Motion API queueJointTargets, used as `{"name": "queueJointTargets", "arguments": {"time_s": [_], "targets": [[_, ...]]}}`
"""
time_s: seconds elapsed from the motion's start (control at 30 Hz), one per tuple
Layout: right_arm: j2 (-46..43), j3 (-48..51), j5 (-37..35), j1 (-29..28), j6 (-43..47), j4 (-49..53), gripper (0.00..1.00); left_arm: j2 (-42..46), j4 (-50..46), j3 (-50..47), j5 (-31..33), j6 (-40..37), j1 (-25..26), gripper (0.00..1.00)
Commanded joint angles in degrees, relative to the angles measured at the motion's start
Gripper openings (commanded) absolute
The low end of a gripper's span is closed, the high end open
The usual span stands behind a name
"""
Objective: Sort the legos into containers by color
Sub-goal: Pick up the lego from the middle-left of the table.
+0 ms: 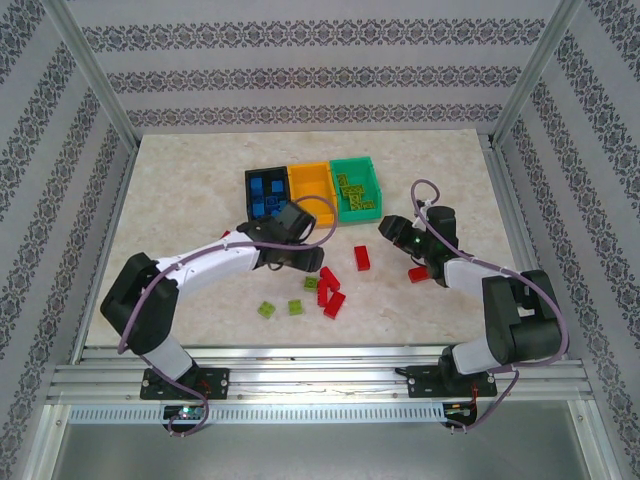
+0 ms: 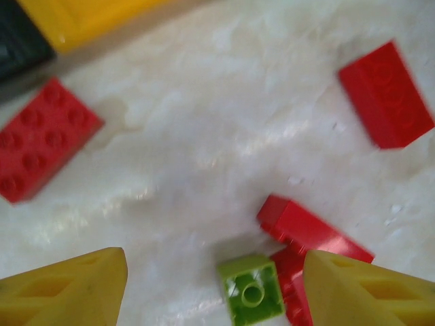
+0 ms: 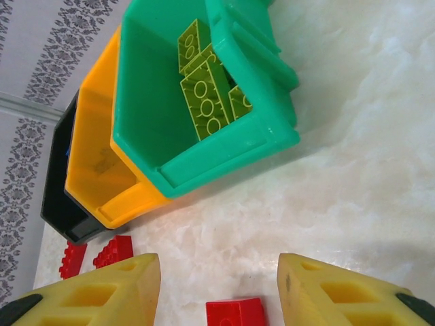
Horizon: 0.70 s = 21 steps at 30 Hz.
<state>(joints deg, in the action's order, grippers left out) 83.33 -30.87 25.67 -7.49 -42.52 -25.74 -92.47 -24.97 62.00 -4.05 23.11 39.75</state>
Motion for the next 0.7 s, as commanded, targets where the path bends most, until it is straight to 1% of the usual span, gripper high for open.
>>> {"name": "queueJointTargets", "arguments": {"time_s": [0.0,0.1,0.23,0.33,0.43,0.53,0.67], "targets": [[-2.38,-0.17,-2.4,-1.3,3.12,1.09,0.5,5.31,3.71,-5.79,-1.38,4.06,0.33,0.69],[-2.45,-0.37,-2.01,-1.38,2.97,1.25,0.5,10.1,4.84,-11.83,-1.29,7.35,0.48,0.69],[-1.74,-0.55,-2.57,-2.01,3.37,1.39,0.5,17.3,3.5,-18.38,-1.15,11.3,0.64,0.69],[-0.88,-0.95,-1.75,-2.09,2.98,0.99,0.5,22.29,1.81,-22.53,-0.91,13.49,0.68,0.69],[-0.59,-1.07,-2.5,-2.62,3.41,1.1,0.5,26.15,-1.59,-25.33,-0.56,15.23,0.66,0.68],[-0.35,-1.21,-1.94,-2.63,3.2,1.06,0.5,27.06,-3.36,-27.05,-0.33,16.18,0.59,0.65],[-0.33,-1.42,-3.02,-3.3,3.85,1.51,0.5,24.09,-5.12,-27.1,-0.3,16.26,0.6,0.63]]}}
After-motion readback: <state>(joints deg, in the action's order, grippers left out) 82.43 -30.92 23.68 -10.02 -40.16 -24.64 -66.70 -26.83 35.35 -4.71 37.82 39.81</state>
